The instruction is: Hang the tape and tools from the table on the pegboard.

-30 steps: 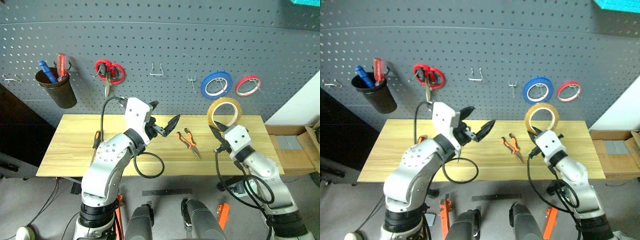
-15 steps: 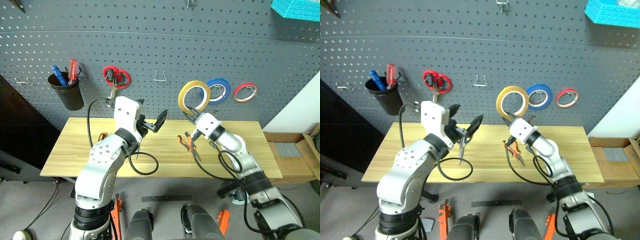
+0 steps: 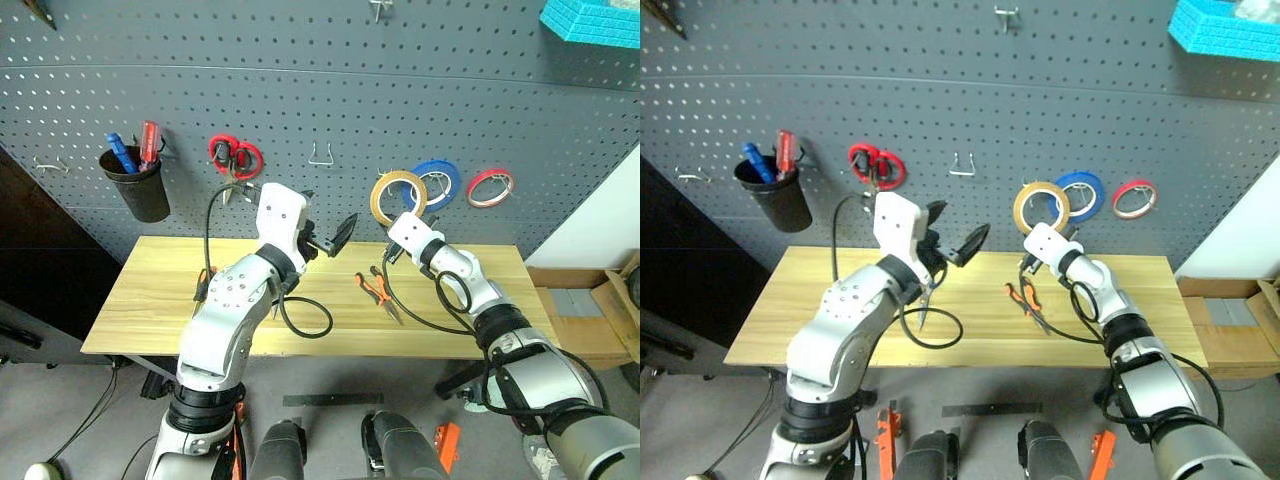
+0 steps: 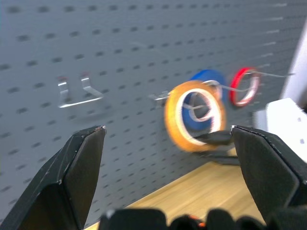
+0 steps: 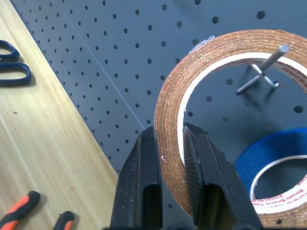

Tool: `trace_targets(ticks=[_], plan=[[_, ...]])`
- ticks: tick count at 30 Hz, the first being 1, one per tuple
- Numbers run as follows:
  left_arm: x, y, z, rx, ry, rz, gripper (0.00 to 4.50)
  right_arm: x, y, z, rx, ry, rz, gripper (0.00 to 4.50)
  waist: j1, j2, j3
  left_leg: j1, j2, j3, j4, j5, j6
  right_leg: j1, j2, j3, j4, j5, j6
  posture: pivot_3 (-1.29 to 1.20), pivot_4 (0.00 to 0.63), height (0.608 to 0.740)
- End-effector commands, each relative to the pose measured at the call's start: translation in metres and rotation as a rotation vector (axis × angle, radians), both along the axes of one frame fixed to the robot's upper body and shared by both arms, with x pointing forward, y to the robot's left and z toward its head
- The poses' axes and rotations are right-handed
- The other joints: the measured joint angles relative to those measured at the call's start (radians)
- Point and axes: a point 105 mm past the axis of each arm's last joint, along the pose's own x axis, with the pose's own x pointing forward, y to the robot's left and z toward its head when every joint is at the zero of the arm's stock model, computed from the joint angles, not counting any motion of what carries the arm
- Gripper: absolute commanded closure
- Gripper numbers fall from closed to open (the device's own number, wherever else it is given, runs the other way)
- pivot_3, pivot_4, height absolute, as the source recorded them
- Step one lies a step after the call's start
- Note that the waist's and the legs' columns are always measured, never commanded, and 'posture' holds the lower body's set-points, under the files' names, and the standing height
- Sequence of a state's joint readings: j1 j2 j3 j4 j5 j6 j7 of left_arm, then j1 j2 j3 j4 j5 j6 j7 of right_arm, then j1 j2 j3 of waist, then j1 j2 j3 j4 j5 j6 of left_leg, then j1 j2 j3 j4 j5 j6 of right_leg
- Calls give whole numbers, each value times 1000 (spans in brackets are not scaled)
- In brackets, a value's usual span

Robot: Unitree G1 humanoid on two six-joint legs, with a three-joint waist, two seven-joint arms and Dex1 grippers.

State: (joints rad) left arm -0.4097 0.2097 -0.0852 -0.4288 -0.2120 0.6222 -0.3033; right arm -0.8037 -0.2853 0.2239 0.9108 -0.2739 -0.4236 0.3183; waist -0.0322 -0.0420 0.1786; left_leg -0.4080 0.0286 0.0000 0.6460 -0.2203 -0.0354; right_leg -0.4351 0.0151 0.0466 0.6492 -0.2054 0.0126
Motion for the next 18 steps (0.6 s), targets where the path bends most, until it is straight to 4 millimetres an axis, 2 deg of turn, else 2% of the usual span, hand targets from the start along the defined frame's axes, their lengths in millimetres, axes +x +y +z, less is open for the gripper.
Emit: trace_targets(ticks=[1,3,11,12,16,18], plan=[[-4,-5,15,-6,-69,-25,0,1,7,17,26,-51,20,3486,-1,0,-2,0,0,0,0,0,0,0,0,0,0,0,0,27,88,740],[-4,-5,15,-3,-70,-29,0,0,7,16,31,-48,26,3003,-1,0,-5,1,0,0,0,0,0,0,0,0,1,0,0,27,85,740],[-6,-9,13,-10,-62,-42,0,-4,-3,8,44,-19,-3,206,-1,0,-7,9,0,0,0,0,0,10,0,0,-1,-1,1,13,88,740],[-7,-8,11,-14,-55,-42,0,-6,-6,5,46,-5,-8,47,-1,1,-7,10,0,0,0,0,0,11,0,0,-1,-3,5,11,92,740],[-11,-4,0,-19,-19,-28,0,-20,-12,-7,75,75,-13,47,0,1,-8,11,0,0,0,0,0,12,0,0,-1,-3,5,7,108,740],[-15,1,-14,-16,21,-12,0,-31,-16,-14,92,152,-23,47,0,1,-8,11,0,0,0,0,0,12,0,0,0,-3,5,6,114,740]])
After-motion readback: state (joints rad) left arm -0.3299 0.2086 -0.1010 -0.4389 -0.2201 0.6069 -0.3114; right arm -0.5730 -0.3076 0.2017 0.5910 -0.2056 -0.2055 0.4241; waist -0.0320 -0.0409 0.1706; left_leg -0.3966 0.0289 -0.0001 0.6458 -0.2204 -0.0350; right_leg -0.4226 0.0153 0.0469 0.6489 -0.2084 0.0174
